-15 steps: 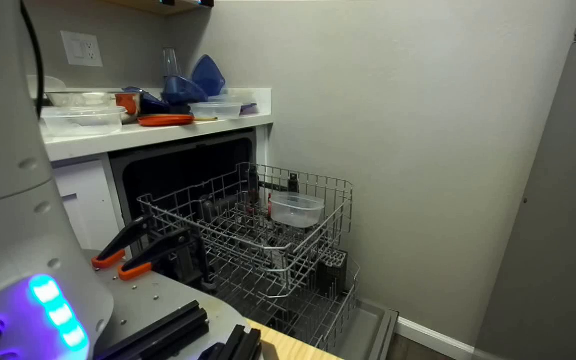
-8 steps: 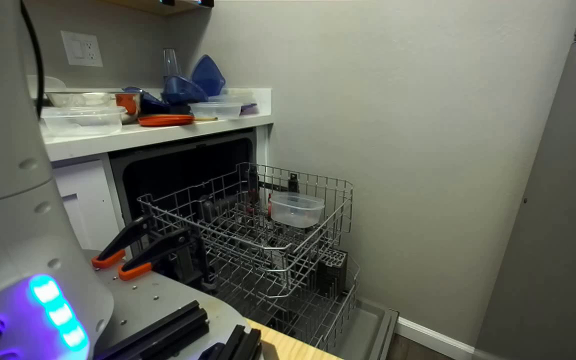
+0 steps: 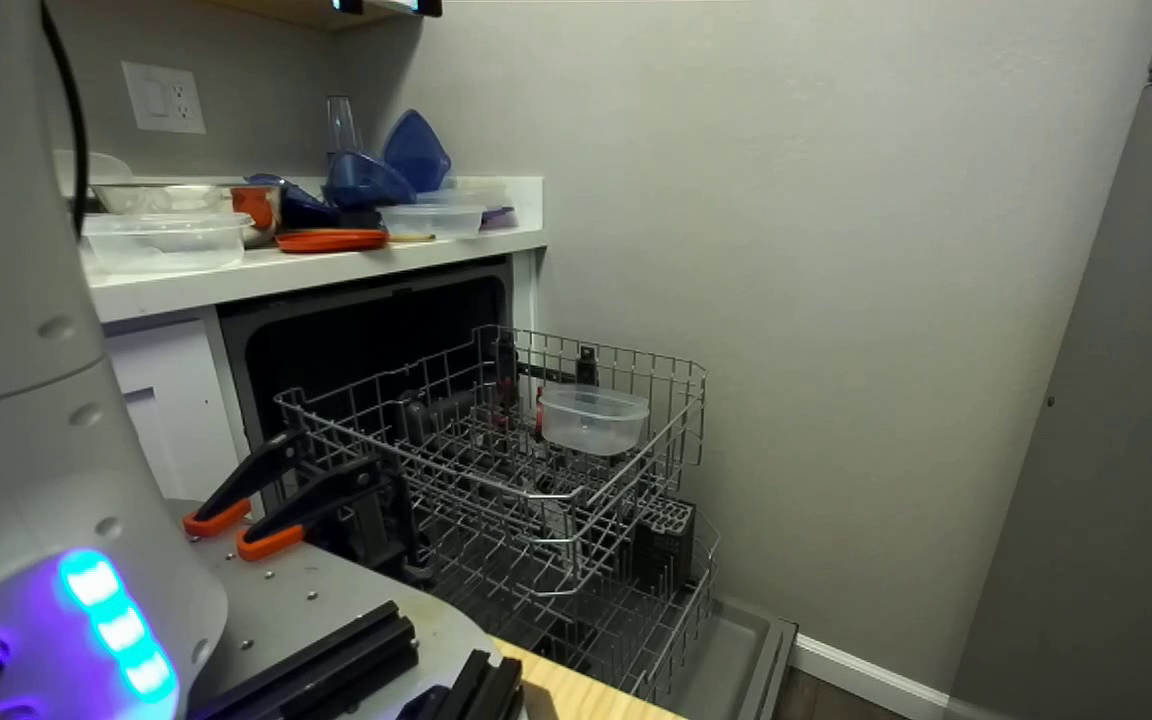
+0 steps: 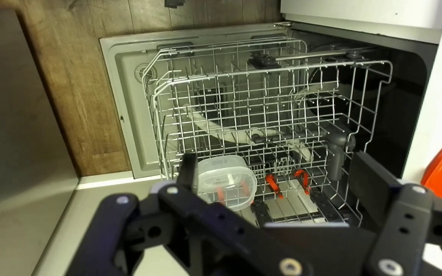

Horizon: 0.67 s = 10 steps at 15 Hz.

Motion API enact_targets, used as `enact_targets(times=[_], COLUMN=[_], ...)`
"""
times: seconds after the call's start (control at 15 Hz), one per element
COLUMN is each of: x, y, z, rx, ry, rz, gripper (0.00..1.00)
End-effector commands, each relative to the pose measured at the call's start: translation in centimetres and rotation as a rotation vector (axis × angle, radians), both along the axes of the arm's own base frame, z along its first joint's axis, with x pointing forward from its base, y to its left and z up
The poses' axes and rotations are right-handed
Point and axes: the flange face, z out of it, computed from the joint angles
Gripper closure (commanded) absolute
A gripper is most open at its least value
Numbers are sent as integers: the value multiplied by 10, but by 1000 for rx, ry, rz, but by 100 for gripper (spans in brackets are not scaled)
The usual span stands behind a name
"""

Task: Move the bowl in the dishwasher

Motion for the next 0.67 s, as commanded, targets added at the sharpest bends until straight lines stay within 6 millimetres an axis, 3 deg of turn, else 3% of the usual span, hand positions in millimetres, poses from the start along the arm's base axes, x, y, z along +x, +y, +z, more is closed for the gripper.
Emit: enact_targets(times=[0.0, 0.27, 0.6], x=[28, 58, 98], y=[-6, -7, -9], z=[-6, -27, -68], rx=[-25, -46, -57], ry=[-17, -49, -95], rz=[32, 29, 12], gripper=[0, 0, 0])
